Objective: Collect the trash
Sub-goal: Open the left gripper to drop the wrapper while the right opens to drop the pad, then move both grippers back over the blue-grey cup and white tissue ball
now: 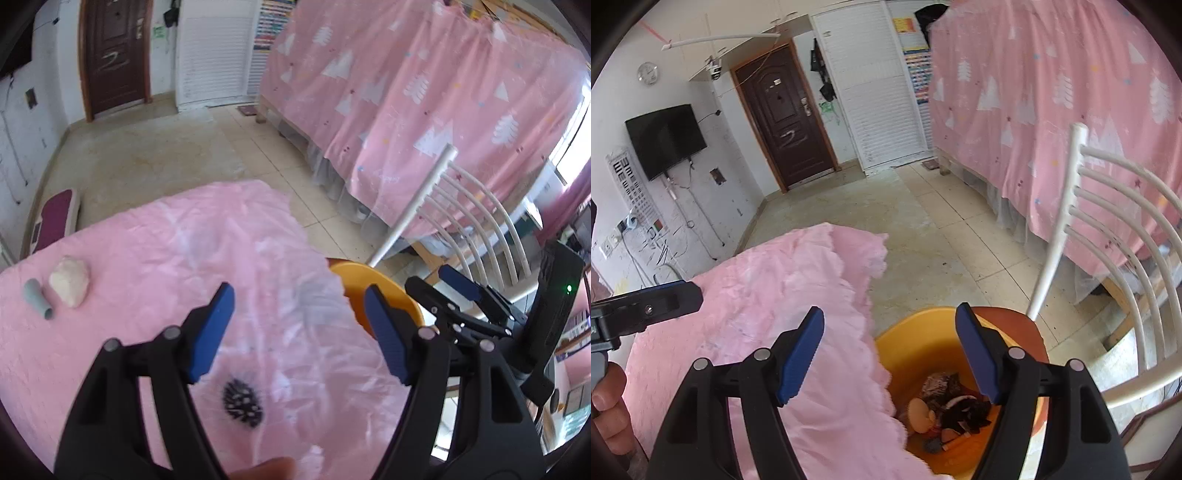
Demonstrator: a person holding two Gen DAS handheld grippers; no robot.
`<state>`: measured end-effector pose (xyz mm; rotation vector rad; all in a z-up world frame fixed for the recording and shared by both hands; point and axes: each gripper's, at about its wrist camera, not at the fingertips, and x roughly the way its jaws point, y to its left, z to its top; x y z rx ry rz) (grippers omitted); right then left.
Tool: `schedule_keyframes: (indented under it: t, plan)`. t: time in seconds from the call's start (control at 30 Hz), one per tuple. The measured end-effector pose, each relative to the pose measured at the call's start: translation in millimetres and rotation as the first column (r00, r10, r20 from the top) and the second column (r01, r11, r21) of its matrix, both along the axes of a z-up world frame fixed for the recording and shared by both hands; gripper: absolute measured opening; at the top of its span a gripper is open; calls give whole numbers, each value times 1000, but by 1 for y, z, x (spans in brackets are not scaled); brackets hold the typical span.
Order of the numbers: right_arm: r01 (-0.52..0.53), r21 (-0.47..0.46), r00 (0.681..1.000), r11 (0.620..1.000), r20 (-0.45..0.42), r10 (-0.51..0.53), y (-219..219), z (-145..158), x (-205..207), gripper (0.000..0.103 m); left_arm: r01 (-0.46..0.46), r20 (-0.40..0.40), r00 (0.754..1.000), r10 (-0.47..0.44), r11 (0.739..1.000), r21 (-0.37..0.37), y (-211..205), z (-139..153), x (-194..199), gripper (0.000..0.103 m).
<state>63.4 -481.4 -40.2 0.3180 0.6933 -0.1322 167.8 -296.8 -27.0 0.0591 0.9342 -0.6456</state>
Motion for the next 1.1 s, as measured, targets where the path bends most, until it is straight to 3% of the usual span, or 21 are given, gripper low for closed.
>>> schedule_keyframes:
  t: [0.57,1.1]
  plan:
    - [-240,-90,971,967,-7,240,138,37,82,64,-206,0,979,206,978,-29,119,8,45,70]
    - [-412,-119,911,903,-80,405,234,32,145,64,-401,-24,916,401,916,6,205,-12,86,70]
